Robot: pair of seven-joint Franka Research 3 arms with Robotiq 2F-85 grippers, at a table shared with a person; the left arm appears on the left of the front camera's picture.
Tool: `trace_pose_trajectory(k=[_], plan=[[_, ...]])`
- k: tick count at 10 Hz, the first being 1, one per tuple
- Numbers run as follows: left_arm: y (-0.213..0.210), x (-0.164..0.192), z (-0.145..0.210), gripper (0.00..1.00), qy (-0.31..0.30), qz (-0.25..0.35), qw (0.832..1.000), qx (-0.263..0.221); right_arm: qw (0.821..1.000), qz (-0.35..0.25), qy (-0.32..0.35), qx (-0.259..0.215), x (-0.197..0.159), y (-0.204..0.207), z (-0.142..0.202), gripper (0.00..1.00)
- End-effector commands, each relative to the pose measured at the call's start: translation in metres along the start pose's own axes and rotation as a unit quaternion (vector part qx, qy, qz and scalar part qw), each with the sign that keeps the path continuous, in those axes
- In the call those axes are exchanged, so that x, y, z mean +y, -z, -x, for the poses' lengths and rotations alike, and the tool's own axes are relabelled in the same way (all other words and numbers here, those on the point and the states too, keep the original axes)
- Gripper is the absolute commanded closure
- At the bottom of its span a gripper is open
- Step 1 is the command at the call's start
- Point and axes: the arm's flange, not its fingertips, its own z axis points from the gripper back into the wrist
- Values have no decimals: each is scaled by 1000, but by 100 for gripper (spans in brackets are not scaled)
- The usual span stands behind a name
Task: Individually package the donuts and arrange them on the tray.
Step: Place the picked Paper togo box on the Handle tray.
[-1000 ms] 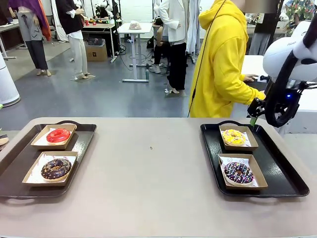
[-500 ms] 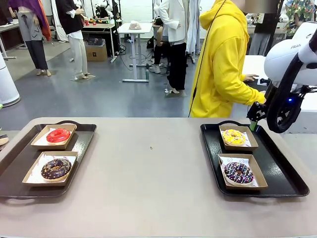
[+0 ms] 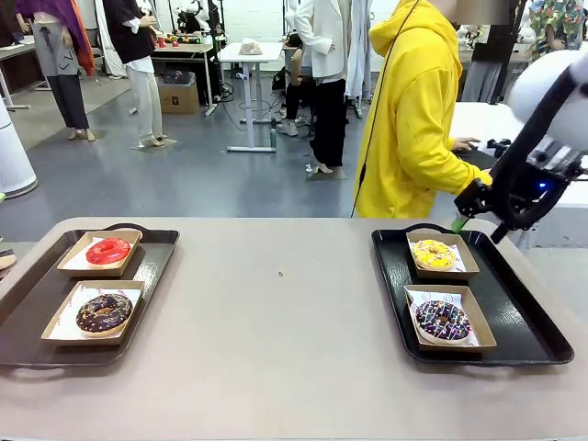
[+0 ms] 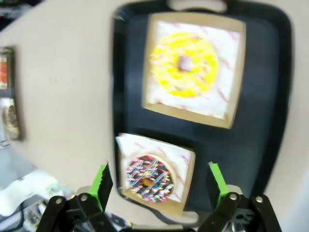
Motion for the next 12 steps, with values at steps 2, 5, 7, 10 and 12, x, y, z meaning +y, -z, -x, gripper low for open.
trace_pose_trajectory(k=[2, 5, 7, 10, 12], plan=[[-2, -2, 3, 0, 3, -5, 1000, 2, 931, -360, -51, 14, -66, -28, -3, 0], [-2, -2, 3, 0, 3, -5, 1000, 2, 869, -492, -26, -38, -128, -34, 20, 0], [-2, -2, 3, 0, 3, -5, 1000, 2, 861, -506, 11, -46, -152, -21, 38, 0], [-2, -2, 3, 0, 3, -5, 1000, 2, 862, -504, 36, -44, -174, -8, 60, 0], [-2, -2, 3, 0, 3, -5, 1000, 2, 873, -481, 54, -58, -176, -11, 62, 0]])
